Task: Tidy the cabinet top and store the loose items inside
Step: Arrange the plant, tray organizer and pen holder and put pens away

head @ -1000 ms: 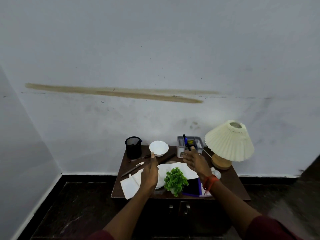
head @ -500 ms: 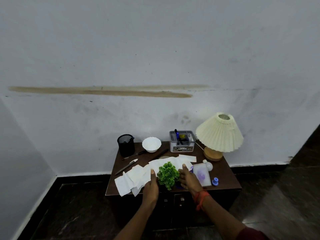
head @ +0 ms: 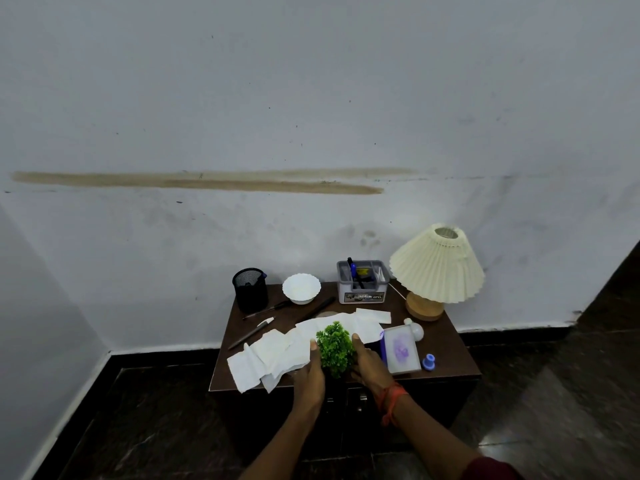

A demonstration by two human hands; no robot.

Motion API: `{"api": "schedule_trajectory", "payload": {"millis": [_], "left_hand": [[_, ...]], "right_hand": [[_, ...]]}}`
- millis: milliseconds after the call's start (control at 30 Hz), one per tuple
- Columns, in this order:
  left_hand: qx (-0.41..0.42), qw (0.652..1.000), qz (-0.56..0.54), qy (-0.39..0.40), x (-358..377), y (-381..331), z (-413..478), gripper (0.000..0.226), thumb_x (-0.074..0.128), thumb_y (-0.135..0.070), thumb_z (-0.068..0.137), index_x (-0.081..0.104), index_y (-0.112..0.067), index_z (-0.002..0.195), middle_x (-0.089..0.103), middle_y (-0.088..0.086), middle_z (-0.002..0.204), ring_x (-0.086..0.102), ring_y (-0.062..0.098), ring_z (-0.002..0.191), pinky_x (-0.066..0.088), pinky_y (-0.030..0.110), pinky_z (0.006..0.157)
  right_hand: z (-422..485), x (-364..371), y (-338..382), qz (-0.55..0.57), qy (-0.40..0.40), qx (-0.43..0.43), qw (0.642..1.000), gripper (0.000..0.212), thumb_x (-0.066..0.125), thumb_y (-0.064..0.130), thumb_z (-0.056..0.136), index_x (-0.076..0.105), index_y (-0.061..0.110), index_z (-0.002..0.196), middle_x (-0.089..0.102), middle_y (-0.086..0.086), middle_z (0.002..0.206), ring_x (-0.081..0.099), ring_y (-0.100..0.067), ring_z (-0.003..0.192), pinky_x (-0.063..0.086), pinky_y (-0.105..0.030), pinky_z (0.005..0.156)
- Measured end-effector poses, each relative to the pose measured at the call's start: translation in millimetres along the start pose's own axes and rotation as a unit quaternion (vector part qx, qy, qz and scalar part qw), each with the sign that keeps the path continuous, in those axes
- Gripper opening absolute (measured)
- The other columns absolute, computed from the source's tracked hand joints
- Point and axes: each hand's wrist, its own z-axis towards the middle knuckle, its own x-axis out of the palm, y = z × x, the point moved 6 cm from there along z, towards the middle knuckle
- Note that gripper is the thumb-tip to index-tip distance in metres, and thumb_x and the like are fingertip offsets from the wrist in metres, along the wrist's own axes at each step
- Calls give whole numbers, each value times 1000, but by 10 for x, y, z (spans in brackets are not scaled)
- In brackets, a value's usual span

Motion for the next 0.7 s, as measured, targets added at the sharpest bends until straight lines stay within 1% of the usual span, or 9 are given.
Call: {"api": "schedule_trajectory", "payload": {"millis": [100,133,233,300,433,533,600,633,700], "left_hand": [[-8,1000,28,3,5,-57,-55,80,34,-75,81,55,-18,133,53,8,140,52,26,127,40,45,110],[-9,999,30,3,7,-86,-77,81,34,-76,79,56,-19,132,54,8,139,53,26,126,40,45,109],[-8,999,42,-1,7,-145,-108,85,32,-78,78,55,-18,133,55,8,139,54,26,125,41,45,109],[-13,999,52,-3,-2,-167,-108,88,28,-81,77,57,-17,131,58,10,136,56,27,122,42,44,108],[-26,998,65,-5,-34,-178,-53,121,22,-102,49,60,-19,128,60,10,132,58,28,118,44,45,105],[-25,994,107,-12,-67,-247,18,132,13,-106,38,63,-20,125,63,10,129,60,29,116,44,44,105],[-20,992,127,-14,-81,-369,-12,123,11,-104,46,66,-22,120,66,11,123,62,31,111,47,44,102],[-14,991,136,-12,-81,-470,-84,116,10,-101,51,68,-23,114,68,12,117,63,32,107,48,45,100],[2,990,139,-1,-78,-608,-116,100,11,-98,58,71,-26,94,72,13,104,65,32,99,50,43,96]], "right_hand": [[-42,-1,12,-19,-10,2,1000,85,39,99,48,72,27,79,72,-4,109,66,-26,104,48,-47,99],[-54,0,24,-22,-10,1,1000,85,38,98,50,72,27,81,72,-4,108,66,-26,103,49,-46,99],[-30,4,23,-28,-16,-10,999,76,40,100,47,72,39,78,71,0,112,65,-25,105,47,-46,101],[88,-16,-16,-17,-11,-18,1000,82,42,101,44,71,36,84,70,0,115,65,-24,106,46,-46,102],[-256,-40,267,-22,-18,-10,1000,97,41,103,34,65,31,95,67,0,115,64,-25,106,46,-45,102],[-259,-46,389,-36,-25,-23,999,112,35,105,34,63,26,110,66,-3,118,62,-25,107,44,-46,103],[-169,-36,432,-34,-28,-30,999,112,36,104,38,64,26,112,65,-2,122,61,-24,109,43,-45,104],[-112,-25,450,-32,-23,-38,998,105,37,104,40,66,27,106,66,-1,121,61,-24,110,42,-46,105],[-186,12,609,-36,-19,-54,998,95,38,102,43,67,26,92,69,-2,113,61,-24,109,42,-47,105]]}}
